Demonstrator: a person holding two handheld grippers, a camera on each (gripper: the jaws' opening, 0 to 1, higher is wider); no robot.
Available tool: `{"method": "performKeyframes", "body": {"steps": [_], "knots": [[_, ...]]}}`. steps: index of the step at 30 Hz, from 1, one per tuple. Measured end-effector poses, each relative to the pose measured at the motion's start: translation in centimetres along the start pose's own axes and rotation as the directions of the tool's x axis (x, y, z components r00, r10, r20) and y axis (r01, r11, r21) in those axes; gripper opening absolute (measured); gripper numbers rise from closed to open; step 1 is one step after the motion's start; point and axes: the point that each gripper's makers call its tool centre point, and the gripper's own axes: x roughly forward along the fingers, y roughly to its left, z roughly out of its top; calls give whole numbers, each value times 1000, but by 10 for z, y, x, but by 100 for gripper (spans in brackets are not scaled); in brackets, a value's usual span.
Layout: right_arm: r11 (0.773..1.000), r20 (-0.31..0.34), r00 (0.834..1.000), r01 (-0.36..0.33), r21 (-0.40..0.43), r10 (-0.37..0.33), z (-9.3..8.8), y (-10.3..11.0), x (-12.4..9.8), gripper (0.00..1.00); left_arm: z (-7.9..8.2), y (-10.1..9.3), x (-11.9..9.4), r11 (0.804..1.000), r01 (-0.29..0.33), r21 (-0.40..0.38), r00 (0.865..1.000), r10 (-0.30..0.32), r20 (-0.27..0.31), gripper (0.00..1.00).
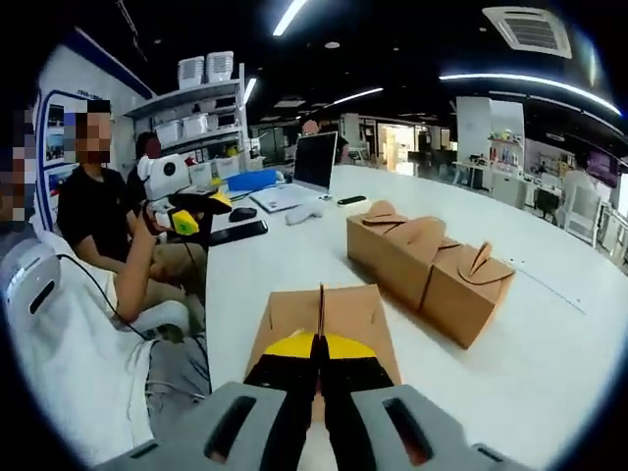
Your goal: Pick up one paper box from the group, open the paper box, and remove the item inside
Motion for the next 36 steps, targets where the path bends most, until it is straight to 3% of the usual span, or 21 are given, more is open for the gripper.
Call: {"method": "performKeyframes", "body": {"steps": [11,20,30,36], "knots": [[994,-29,997,-78,-78,76,5,16,16,3,-2,-3,1,1000,12,1,1000,-12,-10,34],[976,-78,985,-164,-147,154,5,32,25,3,-3,-5,2,1000,19,3,1000,-19,-17,34],[960,-53,970,-242,-142,237,15,38,29,3,-4,-9,4,999,36,9,999,-36,-24,34],[940,-88,957,-288,-183,276,12,44,32,3,-4,-10,5,999,40,12,999,-40,-24,34]]}}
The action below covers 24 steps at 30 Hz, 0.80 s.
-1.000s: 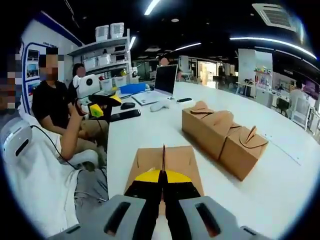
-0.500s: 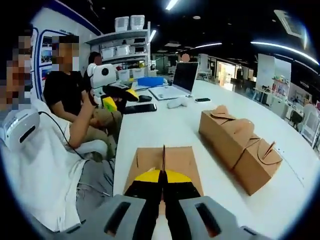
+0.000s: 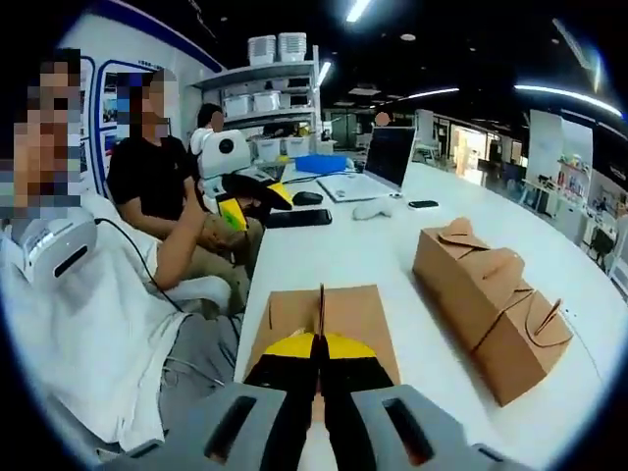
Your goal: Pick up one paper box from the group, open the paper box, and remove the item inside
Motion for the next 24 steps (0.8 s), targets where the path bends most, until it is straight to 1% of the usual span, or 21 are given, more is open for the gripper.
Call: {"method": "performKeyframes", "body": {"steps": [8,12,15,18,21,24], "knots": [[998,-20,998,-52,-37,51,-2,4,7,3,-1,-2,1,1000,9,4,1000,-9,-4,34],[998,-23,998,-59,-39,58,-4,2,9,3,0,-1,1,1000,10,4,1000,-10,-3,34],[996,-26,997,-71,-47,70,-9,0,10,3,0,-2,0,1000,12,5,1000,-12,-3,34],[997,-31,997,-68,-39,67,-13,-5,10,3,-1,-2,0,1000,13,5,1000,-13,-4,34],[998,-19,998,-60,-28,59,-17,-10,8,3,-1,-3,1,1000,17,6,1000,-16,-2,34],[997,12,997,-75,-6,75,-20,-11,8,3,0,-4,1,1000,21,7,1000,-21,-1,34]]}}
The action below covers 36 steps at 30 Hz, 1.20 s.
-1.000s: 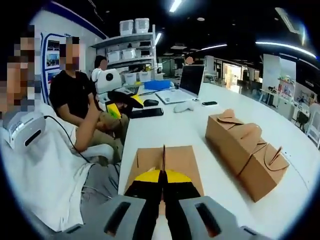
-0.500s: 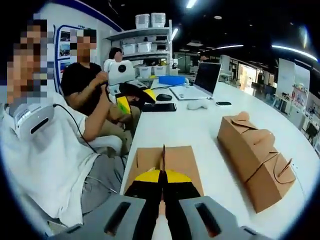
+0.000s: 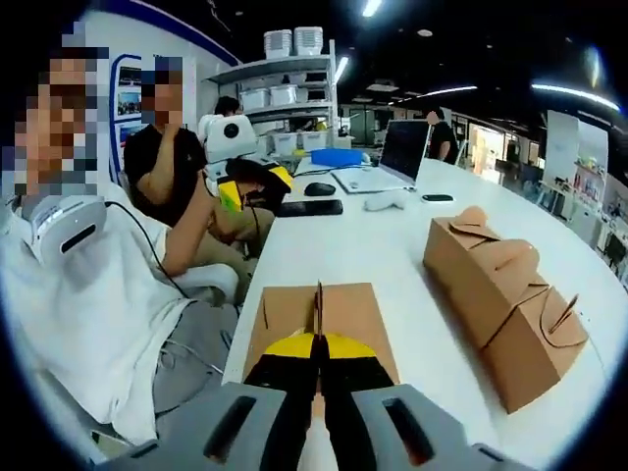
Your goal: Pick up one paper box from the group, open the paper box, and remove the item inside
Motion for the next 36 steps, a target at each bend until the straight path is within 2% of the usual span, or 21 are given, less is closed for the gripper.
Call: {"method": "performKeyframes", "body": {"steps": [3,9,20,25,32,36], "knots": [[1000,11,1000,-2,6,2,-4,-2,0,4,0,0,0,1000,0,0,1000,0,-2,34],[1000,35,999,12,3,-12,-1,-1,-1,11,-1,-1,2,1000,0,-2,1000,0,-3,34],[999,68,997,35,14,-36,3,0,-6,18,-2,-1,2,1000,-2,-7,1000,2,-5,34],[997,112,991,72,32,-75,10,-2,-13,19,-2,0,2,1000,-3,-8,1000,3,-6,34],[992,132,983,120,44,-125,13,-4,-21,19,-2,-1,3,1000,-3,-8,1000,3,-6,34],[984,163,971,167,54,-174,18,-2,-26,19,-2,-1,4,1000,-3,-9,1000,3,-8,34]]}}
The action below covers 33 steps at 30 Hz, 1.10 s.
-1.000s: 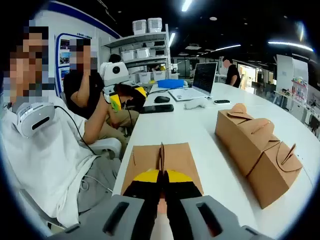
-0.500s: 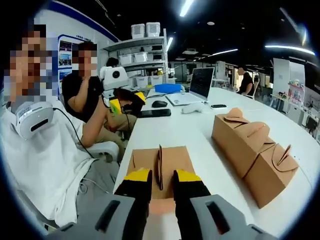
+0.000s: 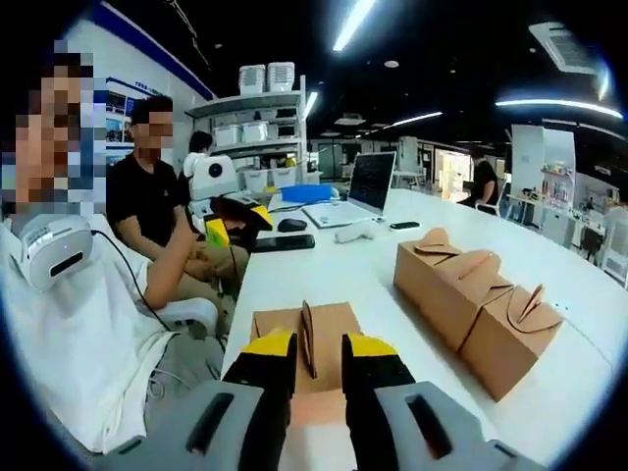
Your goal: Pick up one paper box from the group, open the paper box, and remove the item inside
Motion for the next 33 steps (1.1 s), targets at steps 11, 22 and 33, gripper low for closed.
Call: {"method": "performKeyframes", "body": {"steps": [11,22,33], "knots": [[993,37,992,118,4,-118,9,3,-15,19,1,0,2,1000,-1,-4,1000,1,1,34],[976,37,977,211,-48,-209,0,18,-27,19,0,0,5,1000,-7,-10,1000,7,3,34],[940,136,931,342,1,-339,6,22,-48,19,-2,-2,8,1000,-4,-5,1000,4,-4,34]]}}
